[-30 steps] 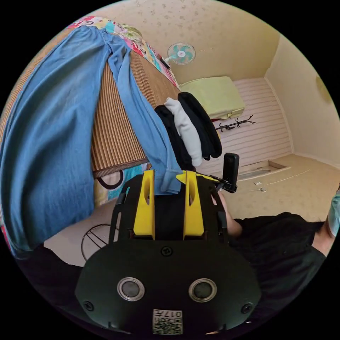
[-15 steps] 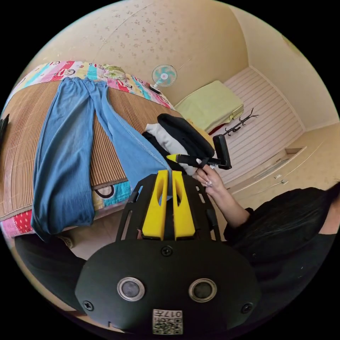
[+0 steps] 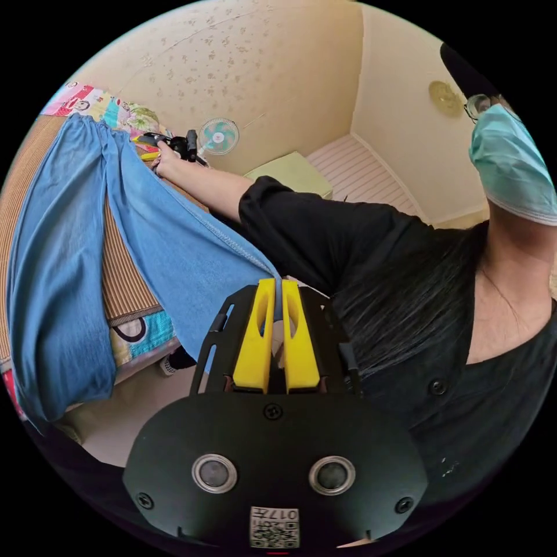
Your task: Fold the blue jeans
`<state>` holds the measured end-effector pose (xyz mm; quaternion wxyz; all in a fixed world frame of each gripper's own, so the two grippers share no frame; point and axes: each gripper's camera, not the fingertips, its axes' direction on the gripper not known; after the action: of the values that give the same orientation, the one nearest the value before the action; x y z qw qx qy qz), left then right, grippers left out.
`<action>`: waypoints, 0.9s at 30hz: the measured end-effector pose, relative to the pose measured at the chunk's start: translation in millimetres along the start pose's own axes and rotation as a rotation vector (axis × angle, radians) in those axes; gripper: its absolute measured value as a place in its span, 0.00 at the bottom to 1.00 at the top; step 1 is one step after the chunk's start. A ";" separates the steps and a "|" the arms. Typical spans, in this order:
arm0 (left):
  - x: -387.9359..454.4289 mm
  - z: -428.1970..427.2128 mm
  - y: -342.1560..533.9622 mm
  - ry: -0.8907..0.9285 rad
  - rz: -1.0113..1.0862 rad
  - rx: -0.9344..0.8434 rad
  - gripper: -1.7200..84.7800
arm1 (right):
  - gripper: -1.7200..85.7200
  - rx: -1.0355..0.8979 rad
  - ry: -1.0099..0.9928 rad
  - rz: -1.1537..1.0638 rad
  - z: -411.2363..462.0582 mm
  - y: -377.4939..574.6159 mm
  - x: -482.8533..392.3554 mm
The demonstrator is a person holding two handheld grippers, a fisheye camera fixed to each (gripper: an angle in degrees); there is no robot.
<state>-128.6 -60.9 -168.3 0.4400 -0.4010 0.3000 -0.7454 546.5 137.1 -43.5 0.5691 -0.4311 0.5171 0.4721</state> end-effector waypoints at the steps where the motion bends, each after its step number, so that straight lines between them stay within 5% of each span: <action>1: -1.6 -3.8 0.5 0.009 0.001 0.009 0.02 | 0.17 -0.003 0.010 0.007 7.2 -6.6 1.2; 6: -25.0 -39.2 4.7 0.090 -0.016 0.053 0.02 | 0.06 0.055 0.224 -0.068 39.5 -39.8 -29.0; 13: -66.5 -114.9 82.0 0.051 -0.294 0.224 0.03 | 0.05 0.180 0.011 -0.363 73.0 -27.6 -158.5; 20: -67.4 -165.6 134.0 -0.340 -0.550 0.313 0.06 | 0.10 -0.074 -0.147 -0.277 174.2 16.3 -182.3; 27: -70.0 -186.2 71.9 -0.601 -0.326 0.236 0.10 | 0.12 -0.122 0.083 -0.591 66.4 207.7 -173.9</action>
<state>-238.9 -11.7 -342.0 0.4274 -0.5910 0.0012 -0.6841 351.0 224.1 135.3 0.6334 -0.6151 0.3627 0.2981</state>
